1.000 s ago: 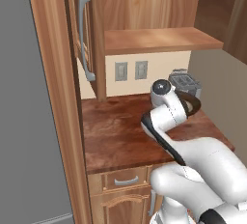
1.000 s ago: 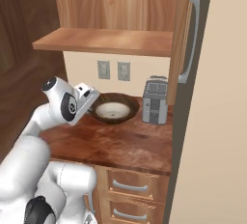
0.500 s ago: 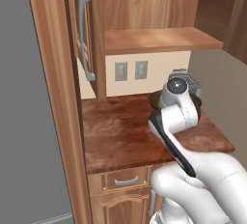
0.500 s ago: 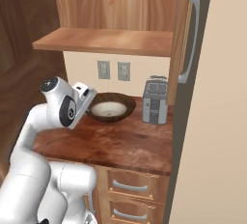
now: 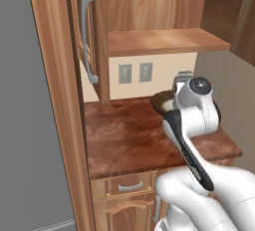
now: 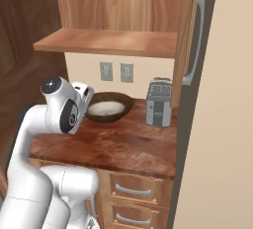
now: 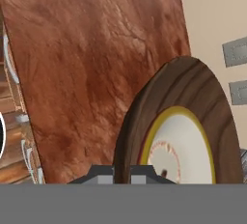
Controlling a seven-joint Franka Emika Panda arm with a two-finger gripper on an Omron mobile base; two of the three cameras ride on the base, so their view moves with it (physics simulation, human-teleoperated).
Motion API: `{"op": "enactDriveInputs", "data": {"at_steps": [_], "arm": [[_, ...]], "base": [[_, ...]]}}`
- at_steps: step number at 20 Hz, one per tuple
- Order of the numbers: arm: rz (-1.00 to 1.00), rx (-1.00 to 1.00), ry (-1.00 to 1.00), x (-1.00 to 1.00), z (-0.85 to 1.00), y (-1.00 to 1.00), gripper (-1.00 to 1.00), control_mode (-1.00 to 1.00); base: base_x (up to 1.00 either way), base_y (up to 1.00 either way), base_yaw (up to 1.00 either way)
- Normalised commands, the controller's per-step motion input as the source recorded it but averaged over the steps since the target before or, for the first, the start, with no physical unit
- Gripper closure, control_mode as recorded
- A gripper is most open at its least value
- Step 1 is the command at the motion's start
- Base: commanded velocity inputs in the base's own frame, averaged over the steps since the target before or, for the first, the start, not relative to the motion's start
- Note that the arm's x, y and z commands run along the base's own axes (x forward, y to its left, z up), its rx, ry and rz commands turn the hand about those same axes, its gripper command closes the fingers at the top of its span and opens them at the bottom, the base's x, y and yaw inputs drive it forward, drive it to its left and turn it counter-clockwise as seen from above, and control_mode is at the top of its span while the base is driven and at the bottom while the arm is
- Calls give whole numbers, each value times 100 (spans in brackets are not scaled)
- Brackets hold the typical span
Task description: Pick up the bowls on the counter and stack them on top of one another in the open cabinet. Place the smaller bowl on top of the larger bowl.
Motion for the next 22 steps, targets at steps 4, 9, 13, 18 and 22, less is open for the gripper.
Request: {"op": "enactDriveInputs", "data": {"at_steps": [4, 9, 13, 18, 22], "arm": [[18, -1, 0, -23, 34, 0, 100, -100], [17, 0, 0, -27, 31, 0, 100, -100], [13, 0, -2, -43, 20, -2, 100, -100], [12, 0, -3, -39, 25, -2, 100, -100], [11, 0, -5, -37, 29, 0, 100, -100]], "base": [[0, 0, 0], [0, 0, 0], [0, 0, 0], [0, 0, 0], [0, 0, 0]]}}
